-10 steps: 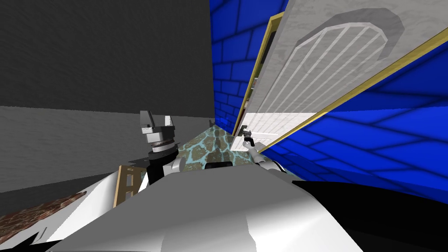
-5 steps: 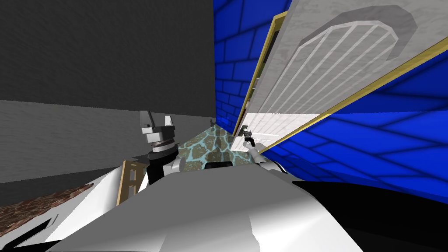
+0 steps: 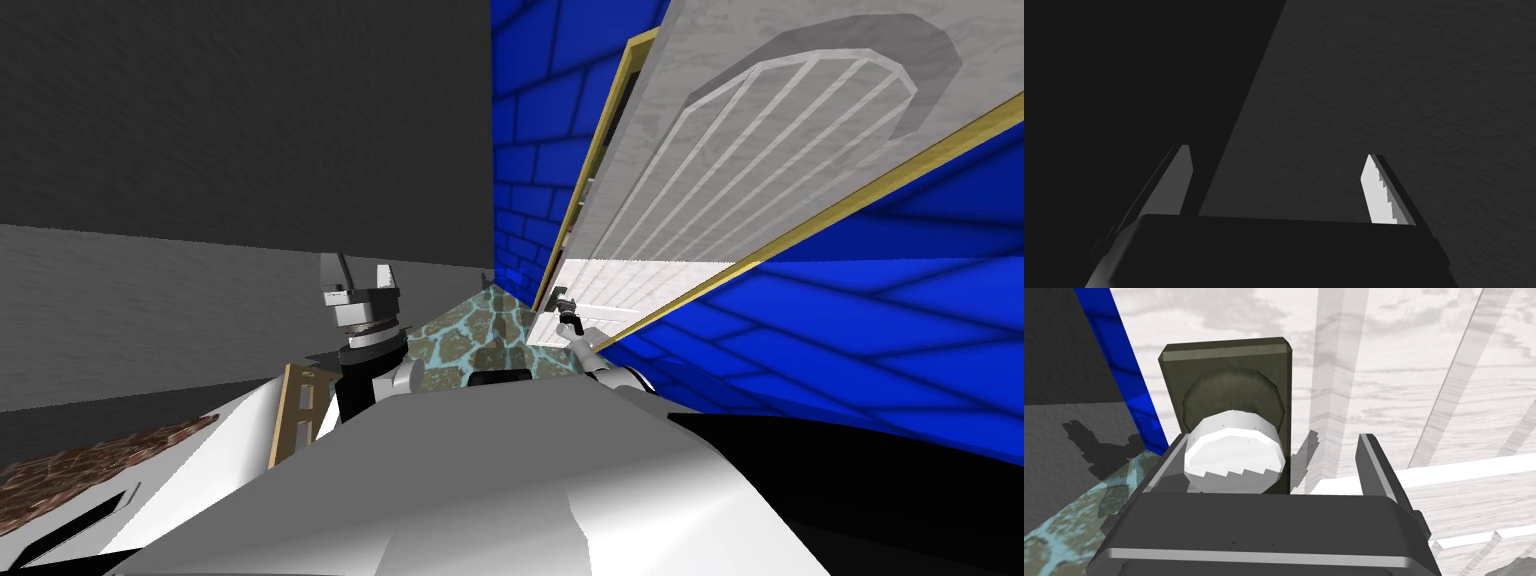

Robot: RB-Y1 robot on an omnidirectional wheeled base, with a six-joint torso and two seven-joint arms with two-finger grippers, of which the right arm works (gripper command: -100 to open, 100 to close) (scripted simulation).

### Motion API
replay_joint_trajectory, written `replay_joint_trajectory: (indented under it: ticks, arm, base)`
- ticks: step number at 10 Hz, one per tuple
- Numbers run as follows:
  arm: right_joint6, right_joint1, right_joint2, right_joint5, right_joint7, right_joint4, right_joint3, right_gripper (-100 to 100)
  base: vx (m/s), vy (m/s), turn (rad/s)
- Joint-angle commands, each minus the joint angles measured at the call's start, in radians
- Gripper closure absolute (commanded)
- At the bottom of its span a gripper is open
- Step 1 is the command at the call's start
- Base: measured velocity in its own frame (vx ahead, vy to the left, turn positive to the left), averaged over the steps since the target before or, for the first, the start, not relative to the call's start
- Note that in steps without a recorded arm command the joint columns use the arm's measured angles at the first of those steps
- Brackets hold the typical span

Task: Pull the door open

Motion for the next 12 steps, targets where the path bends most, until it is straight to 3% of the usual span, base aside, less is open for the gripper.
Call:
replay_joint_trajectory:
  ticks: [1, 12]
  arm:
    - [0.007, 0.018, -0.015, -0.011, 0.028, -0.029, -0.042, 100]
    - [0.005, 0.022, -0.022, -0.012, 0.020, -0.028, -0.040, 100]
  base:
    - [0.007, 0.005, -0.010]
    - [0.002, -0.005, 0.014]
